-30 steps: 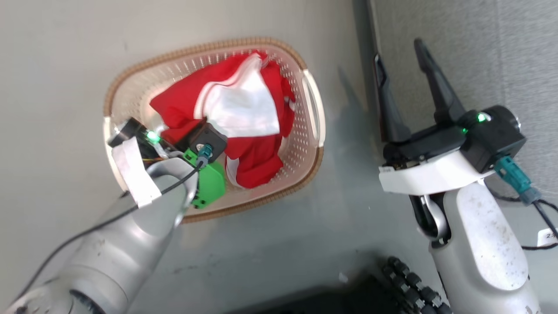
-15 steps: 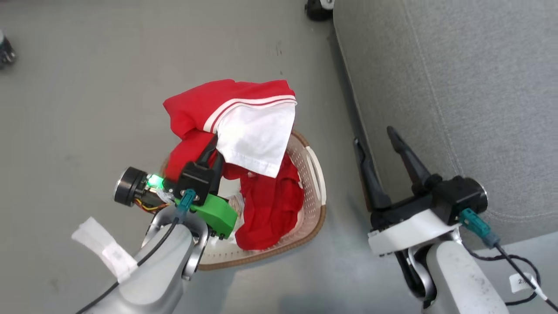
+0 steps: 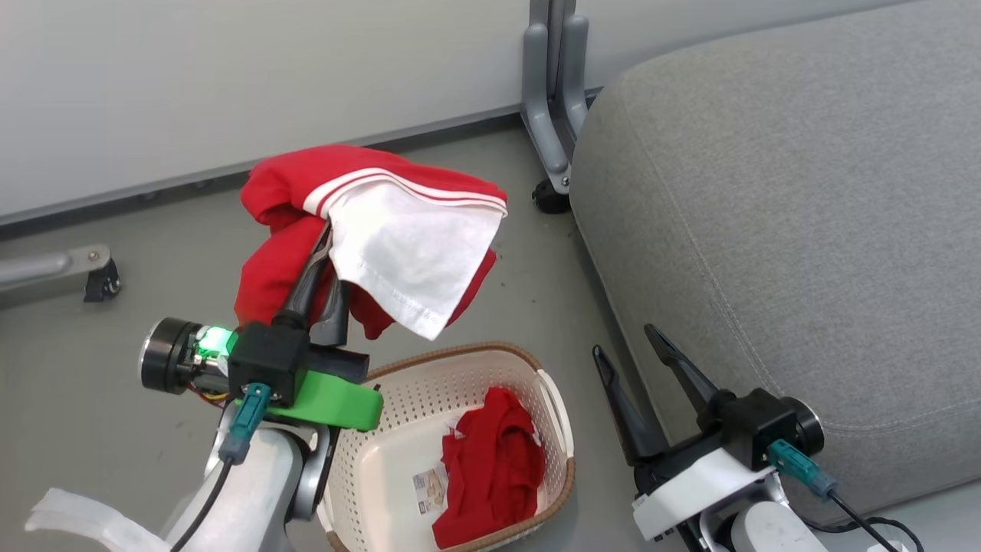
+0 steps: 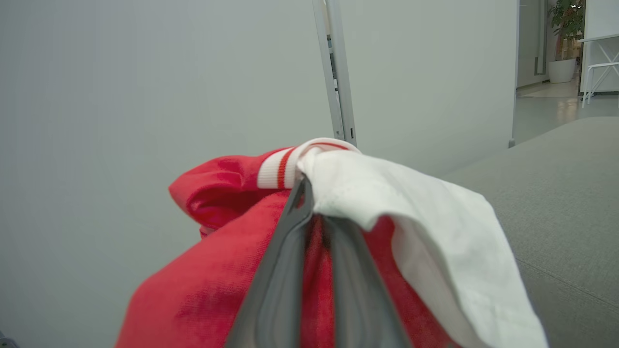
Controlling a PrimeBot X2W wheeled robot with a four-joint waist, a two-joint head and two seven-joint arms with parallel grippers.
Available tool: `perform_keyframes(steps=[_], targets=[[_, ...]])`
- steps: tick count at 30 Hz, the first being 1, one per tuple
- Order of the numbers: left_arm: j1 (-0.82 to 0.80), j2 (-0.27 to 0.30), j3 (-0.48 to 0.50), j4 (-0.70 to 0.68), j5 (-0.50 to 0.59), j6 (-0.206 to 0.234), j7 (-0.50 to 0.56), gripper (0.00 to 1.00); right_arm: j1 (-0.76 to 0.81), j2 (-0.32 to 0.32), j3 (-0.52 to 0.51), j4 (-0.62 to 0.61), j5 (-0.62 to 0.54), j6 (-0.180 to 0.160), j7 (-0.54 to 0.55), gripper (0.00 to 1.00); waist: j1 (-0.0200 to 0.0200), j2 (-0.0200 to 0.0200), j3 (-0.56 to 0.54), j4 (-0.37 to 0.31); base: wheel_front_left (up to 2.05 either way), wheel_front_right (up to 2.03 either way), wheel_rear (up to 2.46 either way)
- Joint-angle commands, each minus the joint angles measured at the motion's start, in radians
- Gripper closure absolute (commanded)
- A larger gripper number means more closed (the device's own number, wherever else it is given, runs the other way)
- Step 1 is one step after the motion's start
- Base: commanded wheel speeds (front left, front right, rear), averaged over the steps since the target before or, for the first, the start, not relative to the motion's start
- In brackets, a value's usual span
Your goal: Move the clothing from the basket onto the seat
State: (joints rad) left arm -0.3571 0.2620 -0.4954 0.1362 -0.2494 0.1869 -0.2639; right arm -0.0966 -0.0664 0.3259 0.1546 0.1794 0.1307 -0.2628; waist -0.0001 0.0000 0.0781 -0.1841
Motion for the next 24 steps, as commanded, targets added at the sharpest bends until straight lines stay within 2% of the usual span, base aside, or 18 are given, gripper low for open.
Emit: perform_keyframes(steps=[1, 14, 24], targets=[[0.018, -0.002, 0.013, -0.018, 0.009, -0.009, -0.001, 1.0, 0.018, 0.0, 0.004, -0.001, 0.005, 0.0, -0.003, 0.0, 0.0001, 0.0, -0.067, -0.024, 0.0, 0.0, 0.0], [0.013, -0.053, 0.027, -0.058, 0.066, -0.075, -0.001, 1.0, -0.002, -0.016, 0.031, -0.037, -0.01, 0.0, -0.003, 0.0, 0.0001, 0.0, -0.063, -0.01, 0.0, 0.0, 0.0], [0.032, -0.086, -0.004, -0.014, 0.088, -0.13, -0.001, 1.0, -0.036, -0.05, 0.065, -0.082, -0.114, 0.0, -0.003, 0.0, 0.0001, 0.0, -0.061, -0.005, 0.0, 0.0, 0.0]])
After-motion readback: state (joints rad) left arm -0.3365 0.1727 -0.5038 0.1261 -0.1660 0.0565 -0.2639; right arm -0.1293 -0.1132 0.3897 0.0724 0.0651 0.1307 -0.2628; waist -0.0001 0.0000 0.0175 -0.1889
